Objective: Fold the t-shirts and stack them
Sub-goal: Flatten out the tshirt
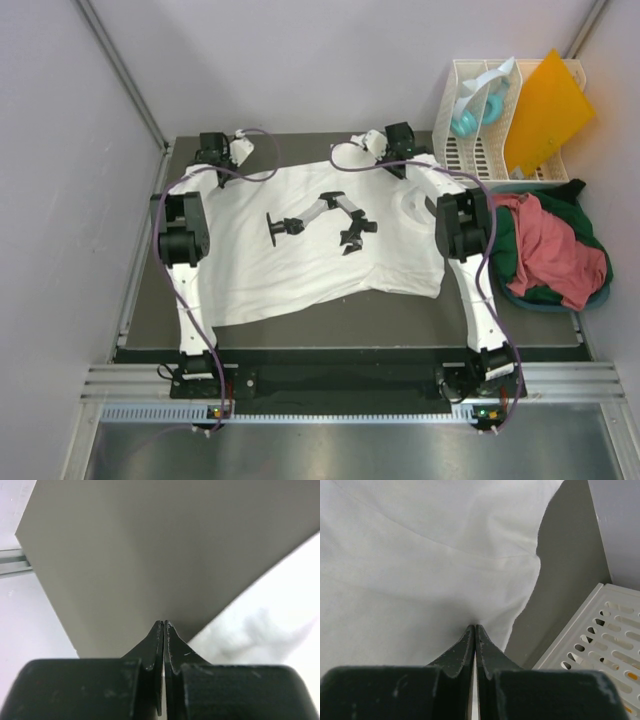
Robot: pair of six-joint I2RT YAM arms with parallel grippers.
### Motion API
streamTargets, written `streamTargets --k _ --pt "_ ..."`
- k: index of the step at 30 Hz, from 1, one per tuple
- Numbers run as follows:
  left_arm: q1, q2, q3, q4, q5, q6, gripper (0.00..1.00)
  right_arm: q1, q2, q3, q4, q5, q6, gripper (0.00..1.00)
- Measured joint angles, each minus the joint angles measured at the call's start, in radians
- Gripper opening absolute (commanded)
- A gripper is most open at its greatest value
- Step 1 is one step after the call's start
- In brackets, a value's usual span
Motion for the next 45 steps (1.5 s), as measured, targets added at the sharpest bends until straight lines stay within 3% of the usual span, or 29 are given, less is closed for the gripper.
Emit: streamTargets --k 10,18,30,39,45 --pt "0.006 -0.140 0.011 -0.098 0.214 -0.052 0.00 0.011 0.000 -0.005 0.003 0.019 -0.035 0.00" --pt "0.009 -0.096 0.050 -0.252 0.253 -0.009 0.00 0.012 0.000 -0.005 0.002 0.020 -0.044 0.00" --pt "0.010 0.046 0.192 -0.341 0.206 0.029 0.00 0.014 0.000 -0.008 0.004 0.027 -0.044 0.00" --pt "0.001 0.076 0.212 -0.317 0.040 0.068 0.00 0.023 0.018 0.008 0.009 0.068 -0.067 0.00" --pt "0.004 0.076 0.150 -0.206 -0.108 0.107 0.00 0.031 0.027 0.009 0.019 0.116 -0.092 0.00"
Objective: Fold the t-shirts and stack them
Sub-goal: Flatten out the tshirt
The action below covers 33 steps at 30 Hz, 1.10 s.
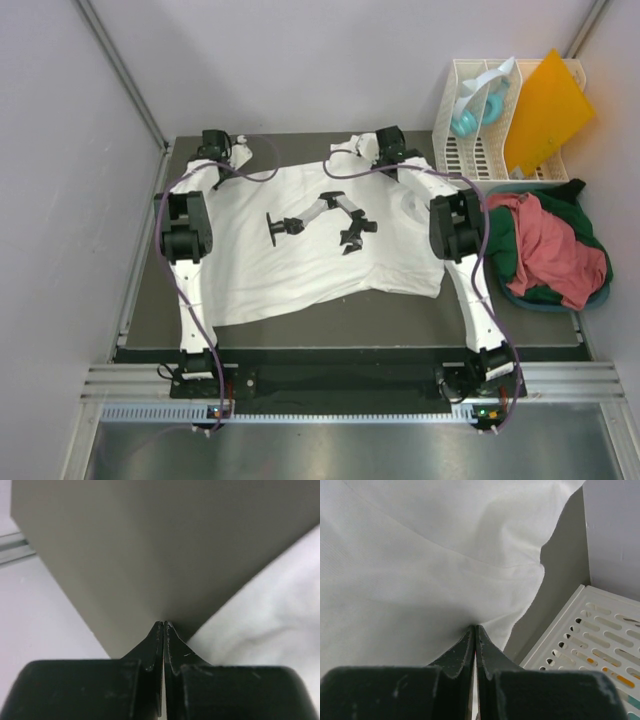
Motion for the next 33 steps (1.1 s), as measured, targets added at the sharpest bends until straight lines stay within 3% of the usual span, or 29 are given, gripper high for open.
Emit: streamTargets --k 5,14,26,29,33 --pt "-0.003 -0.006 -0.057 0.105 -0.088 0.004 0.00 0.005 0.004 -0.004 0.016 0.039 -0.012 0.00" --pt "-0.019 -0.075 -0.302 0.428 -0.251 0.005 0.00 0.004 0.005 -0.076 0.148 0.188 -0.037 0.00" --pt "-0.037 -0.249 -0.458 0.651 -0.363 0.020 0.00 0.000 0.003 -0.113 0.233 0.327 -0.047 0.00" --pt "-0.036 -0.310 -0.469 0.687 -0.385 0.013 0.00 -0.003 -0.004 -0.114 0.257 0.365 -0.045 0.19" --pt "-0.035 -0.404 -0.472 0.666 -0.358 -0.017 0.00 -0.008 -0.036 -0.114 0.267 0.367 -0.034 0.51"
